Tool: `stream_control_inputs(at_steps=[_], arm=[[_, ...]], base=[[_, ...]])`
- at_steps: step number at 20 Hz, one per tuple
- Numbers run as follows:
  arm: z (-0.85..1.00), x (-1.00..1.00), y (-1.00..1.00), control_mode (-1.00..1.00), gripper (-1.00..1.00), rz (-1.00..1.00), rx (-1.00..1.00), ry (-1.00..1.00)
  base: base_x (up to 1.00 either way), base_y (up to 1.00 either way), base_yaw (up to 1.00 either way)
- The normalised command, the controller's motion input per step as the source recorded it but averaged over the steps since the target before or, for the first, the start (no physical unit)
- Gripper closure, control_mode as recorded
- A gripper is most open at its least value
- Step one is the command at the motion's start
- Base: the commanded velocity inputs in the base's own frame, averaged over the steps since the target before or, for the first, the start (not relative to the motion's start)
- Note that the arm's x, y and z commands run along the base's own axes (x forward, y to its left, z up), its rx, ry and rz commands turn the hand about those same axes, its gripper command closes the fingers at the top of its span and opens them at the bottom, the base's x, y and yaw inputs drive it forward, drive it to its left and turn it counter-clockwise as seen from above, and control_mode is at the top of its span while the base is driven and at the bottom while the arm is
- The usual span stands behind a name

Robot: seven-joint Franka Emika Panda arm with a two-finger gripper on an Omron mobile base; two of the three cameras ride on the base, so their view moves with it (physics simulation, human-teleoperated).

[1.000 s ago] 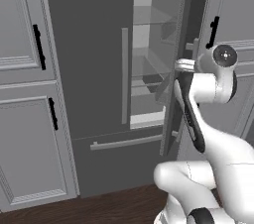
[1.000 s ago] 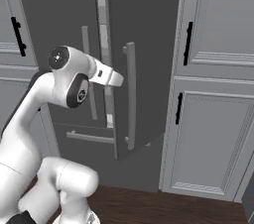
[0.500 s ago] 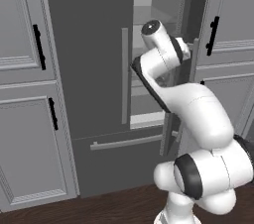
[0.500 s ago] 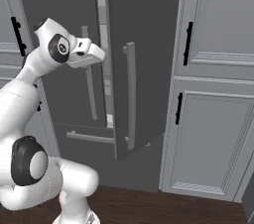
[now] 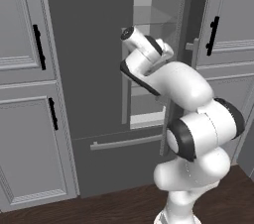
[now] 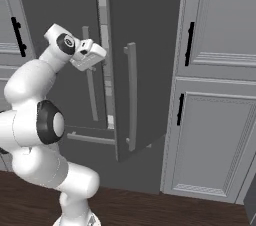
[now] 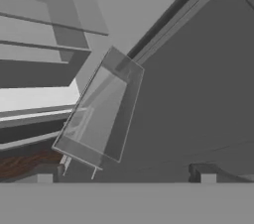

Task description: Grab a lemon wedge from the fridge and one ice cube from the ice bowl, and put them in the glass of lemonade.

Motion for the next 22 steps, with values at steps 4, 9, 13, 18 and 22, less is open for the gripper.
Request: stream_control_inputs(at_steps=[4,9,13,18,22], arm=[[-0.08,0.14,-0.14,-1.0,-1.0,-0.03,-0.09,0.0],[-0.03,0.0,-0.46,-1.0,-1.0,-0.11,-0.03,0.0],[-0.09,-0.09,-0.58,-1.0,-1.0,-0.12,-0.01,0.0],[-0.13,-0.19,-0.72,-1.0,-1.0,-0.12,0.0,-0.01],[-0.07,-0.46,-0.96,-1.0,-1.0,-0.14,0.0,-0.08]], base=[[0.0,0.0,0.0],[0.0,0.0,0.0],[0.0,0.0,0.0],[0.0,0.0,0.0],[0.0,0.0,0.0]])
